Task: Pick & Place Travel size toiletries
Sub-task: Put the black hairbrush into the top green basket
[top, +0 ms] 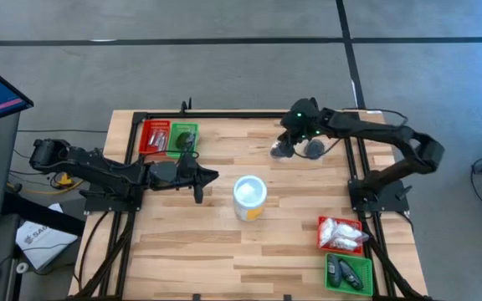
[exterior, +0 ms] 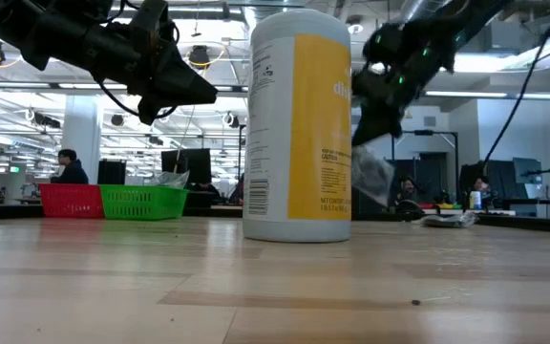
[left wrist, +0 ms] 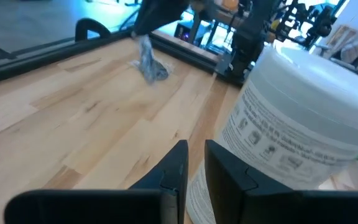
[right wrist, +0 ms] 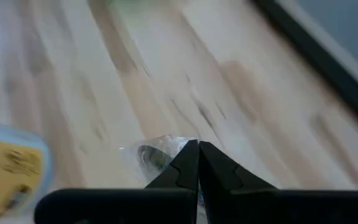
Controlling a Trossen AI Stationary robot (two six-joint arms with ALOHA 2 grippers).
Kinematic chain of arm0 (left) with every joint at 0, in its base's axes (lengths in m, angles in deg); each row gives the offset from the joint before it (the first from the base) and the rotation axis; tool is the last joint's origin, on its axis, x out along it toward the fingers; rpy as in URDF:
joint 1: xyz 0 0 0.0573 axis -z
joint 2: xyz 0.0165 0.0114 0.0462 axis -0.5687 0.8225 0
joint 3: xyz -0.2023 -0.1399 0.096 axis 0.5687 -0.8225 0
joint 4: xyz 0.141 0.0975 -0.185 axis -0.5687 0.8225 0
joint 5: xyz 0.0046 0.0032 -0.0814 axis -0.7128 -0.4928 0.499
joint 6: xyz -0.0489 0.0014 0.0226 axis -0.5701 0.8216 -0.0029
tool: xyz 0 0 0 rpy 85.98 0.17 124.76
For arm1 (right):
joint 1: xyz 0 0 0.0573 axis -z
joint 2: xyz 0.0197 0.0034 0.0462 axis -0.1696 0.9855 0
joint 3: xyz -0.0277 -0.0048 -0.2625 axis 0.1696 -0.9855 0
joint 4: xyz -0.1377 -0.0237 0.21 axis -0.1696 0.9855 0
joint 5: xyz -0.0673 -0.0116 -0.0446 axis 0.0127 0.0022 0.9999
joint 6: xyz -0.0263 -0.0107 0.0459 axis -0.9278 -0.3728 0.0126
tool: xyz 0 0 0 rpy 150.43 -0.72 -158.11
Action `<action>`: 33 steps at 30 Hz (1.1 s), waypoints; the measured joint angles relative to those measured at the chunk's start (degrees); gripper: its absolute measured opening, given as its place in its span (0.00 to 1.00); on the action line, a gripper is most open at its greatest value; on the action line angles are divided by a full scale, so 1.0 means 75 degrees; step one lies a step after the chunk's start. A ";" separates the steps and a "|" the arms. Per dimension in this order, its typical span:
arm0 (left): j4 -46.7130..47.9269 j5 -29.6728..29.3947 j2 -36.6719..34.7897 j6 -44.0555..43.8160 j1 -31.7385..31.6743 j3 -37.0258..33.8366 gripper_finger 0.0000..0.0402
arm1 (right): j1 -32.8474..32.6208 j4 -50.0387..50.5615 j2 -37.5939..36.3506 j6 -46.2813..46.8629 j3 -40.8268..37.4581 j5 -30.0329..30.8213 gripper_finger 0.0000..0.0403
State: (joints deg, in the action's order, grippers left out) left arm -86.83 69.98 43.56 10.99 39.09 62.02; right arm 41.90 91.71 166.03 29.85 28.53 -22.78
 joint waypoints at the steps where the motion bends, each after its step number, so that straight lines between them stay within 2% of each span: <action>1: -0.0064 -0.0041 0.0000 0.0017 0.0000 -0.0001 0.11 | -0.0097 -0.0066 -0.0205 0.0057 0.0003 0.0001 0.00; 10: -0.1765 -0.0158 0.0000 0.0957 0.0000 -0.0001 0.11 | -0.1010 -0.1297 -0.1547 0.0543 0.0011 0.0020 0.00; 21: -0.2439 -0.0636 0.0000 0.1673 -0.0171 -0.0001 0.13 | -0.1804 -0.3713 -0.1644 0.0960 0.0019 0.0034 0.00; 24: -0.2477 -0.0636 0.0000 0.1687 -0.0329 -0.0001 0.17 | -0.1983 -0.4089 -0.1492 0.1017 0.0130 0.0074 0.00; 33: -0.2993 -0.0302 0.0003 0.1939 -0.0446 -0.0001 0.39 | -0.2328 -0.3985 -0.0579 0.0875 0.1100 0.0093 0.00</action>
State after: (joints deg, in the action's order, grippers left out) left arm -109.28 67.71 43.58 25.54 35.74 62.00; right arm 24.44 61.83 161.68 36.41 36.78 -22.08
